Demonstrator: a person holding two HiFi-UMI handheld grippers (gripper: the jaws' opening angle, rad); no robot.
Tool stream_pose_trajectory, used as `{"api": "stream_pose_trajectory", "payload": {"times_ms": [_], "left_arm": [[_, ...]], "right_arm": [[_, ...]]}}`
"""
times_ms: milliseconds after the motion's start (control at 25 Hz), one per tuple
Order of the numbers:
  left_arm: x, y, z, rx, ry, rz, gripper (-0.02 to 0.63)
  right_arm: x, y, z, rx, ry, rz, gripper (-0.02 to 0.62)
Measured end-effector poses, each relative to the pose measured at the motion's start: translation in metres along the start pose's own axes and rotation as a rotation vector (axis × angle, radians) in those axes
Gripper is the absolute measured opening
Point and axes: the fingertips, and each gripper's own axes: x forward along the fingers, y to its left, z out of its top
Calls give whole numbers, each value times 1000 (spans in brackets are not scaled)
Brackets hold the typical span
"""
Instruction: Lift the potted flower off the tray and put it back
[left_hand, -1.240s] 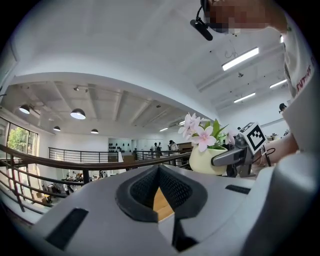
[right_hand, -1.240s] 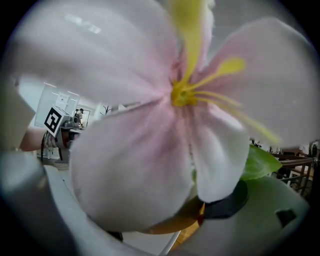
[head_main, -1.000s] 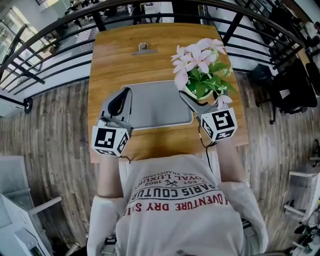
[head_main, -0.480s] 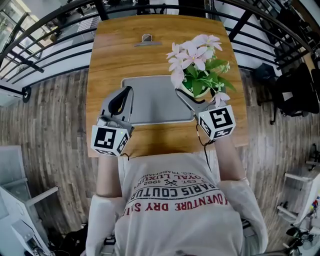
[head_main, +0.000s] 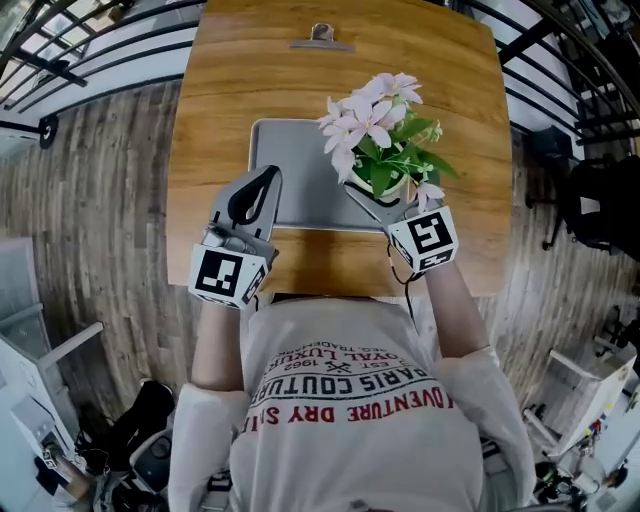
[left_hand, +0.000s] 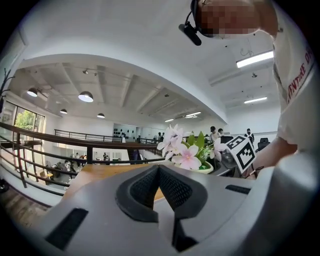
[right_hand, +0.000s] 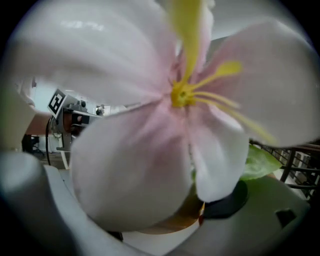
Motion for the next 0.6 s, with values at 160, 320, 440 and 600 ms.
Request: {"api": "stream_pose_trajectory", "payload": {"times_ms": [160,320,440,600], "left_arm": [[-28,19,-31,-39,34,24,12],[-43,30,-54,-56,61,43,12],[-36,26,-67,-75,98,64,12],[-18,21,-80,-92,140,78,12]], "right_arm": [[38,53,-32,-15,75,148,503],[65,84,-57,-23,123,254,503],[72,85,-78,-16,153,329,502],[80,81,-107,-14,211,398,503]]}}
